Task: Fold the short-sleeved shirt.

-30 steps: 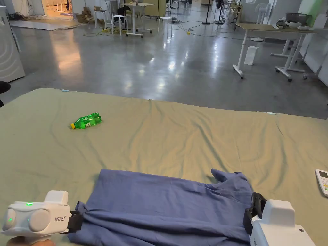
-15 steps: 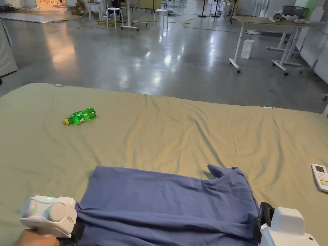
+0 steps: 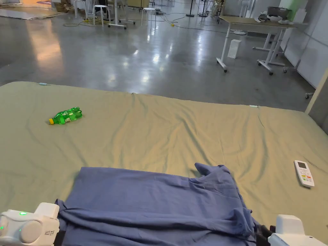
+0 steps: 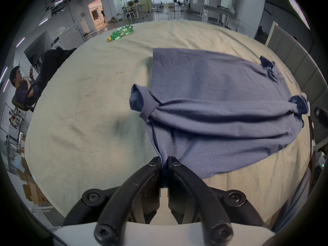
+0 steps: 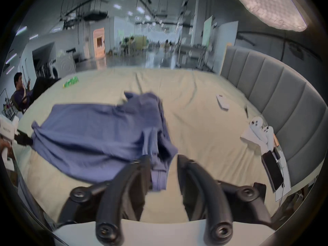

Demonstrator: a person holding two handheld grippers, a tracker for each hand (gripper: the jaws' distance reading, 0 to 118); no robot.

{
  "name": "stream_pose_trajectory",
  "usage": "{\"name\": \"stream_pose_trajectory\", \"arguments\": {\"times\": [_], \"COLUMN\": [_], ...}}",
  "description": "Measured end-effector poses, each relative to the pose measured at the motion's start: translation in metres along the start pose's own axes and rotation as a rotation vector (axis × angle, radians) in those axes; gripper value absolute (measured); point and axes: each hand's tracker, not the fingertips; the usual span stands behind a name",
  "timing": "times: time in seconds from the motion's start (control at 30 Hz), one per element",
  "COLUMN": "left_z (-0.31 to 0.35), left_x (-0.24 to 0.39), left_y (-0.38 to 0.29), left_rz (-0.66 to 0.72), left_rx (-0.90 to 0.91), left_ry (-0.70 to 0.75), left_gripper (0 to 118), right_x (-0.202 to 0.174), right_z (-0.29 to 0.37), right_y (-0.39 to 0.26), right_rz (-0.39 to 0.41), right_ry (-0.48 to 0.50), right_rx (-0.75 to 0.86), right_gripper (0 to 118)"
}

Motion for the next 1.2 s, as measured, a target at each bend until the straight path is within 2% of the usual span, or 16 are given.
{"name": "stream_pose_trajectory", "arguments": {"times": [0.13, 0.23, 0.3, 0.4, 0.47, 0.53, 0.57, 0.6, 0.63, 0.8, 0.9, 1.07, 1.2], "left_z": [0.011, 0.012, 0.011, 0.008, 0.005, 0.005, 0.005, 0.005, 0.005, 0.011, 0.023, 0.049, 0.074], "left_x": [0.002, 0.001, 0.002, 0.0, 0.0, 0.001, 0.002, 0.002, 0.002, 0.002, -0.002, -0.011, -0.016], "left_y": [-0.006, -0.007, -0.008, -0.008, -0.008, -0.01, -0.011, -0.011, -0.012, -0.013, -0.008, 0.009, 0.025], "left_rz": [0.0, 0.003, 0.013, 0.021, 0.026, 0.03, 0.03, 0.03, 0.028, 0.038, 0.054, 0.081, 0.087], "left_rx": [0.021, 0.021, 0.02, 0.014, 0.01, 0.013, 0.013, 0.013, 0.015, 0.039, 0.081, 0.148, 0.208], "left_ry": [-0.005, -0.008, -0.01, -0.011, -0.012, -0.01, -0.01, -0.009, -0.008, -0.008, -0.023, -0.06, -0.08], "left_gripper": [7, 7, 7, 7, 7, 7, 7, 7, 7, 7, 7, 7, 7], "right_x": [-0.004, -0.012, -0.025, -0.035, -0.038, -0.034, -0.034, -0.034, -0.033, -0.035, -0.026, -0.019, -0.017], "right_z": [-0.018, -0.036, -0.044, -0.071, -0.077, -0.078, -0.076, -0.075, -0.074, -0.071, -0.06, -0.032, -0.008], "right_y": [-0.009, -0.009, -0.006, -0.015, -0.021, -0.025, -0.024, -0.024, -0.023, -0.017, -0.005, 0.027, 0.053], "right_rz": [0.014, 0.026, 0.06, 0.112, 0.096, 0.058, 0.045, 0.032, 0.014, 0.035, -0.031, -0.055, -0.023], "right_ry": [0.037, 0.068, 0.1, 0.07, 0.069, 0.055, 0.058, 0.068, 0.106, 0.091, 0.106, 0.115, 0.109], "right_rx": [-0.083, -0.108, -0.188, -0.284, -0.282, -0.26, -0.257, -0.245, -0.235, -0.252, -0.237, -0.172, -0.134], "right_gripper": [42, 55, 60, 62, 60, 49, 37, 15, 12, 9, 9, 9, 9]}}
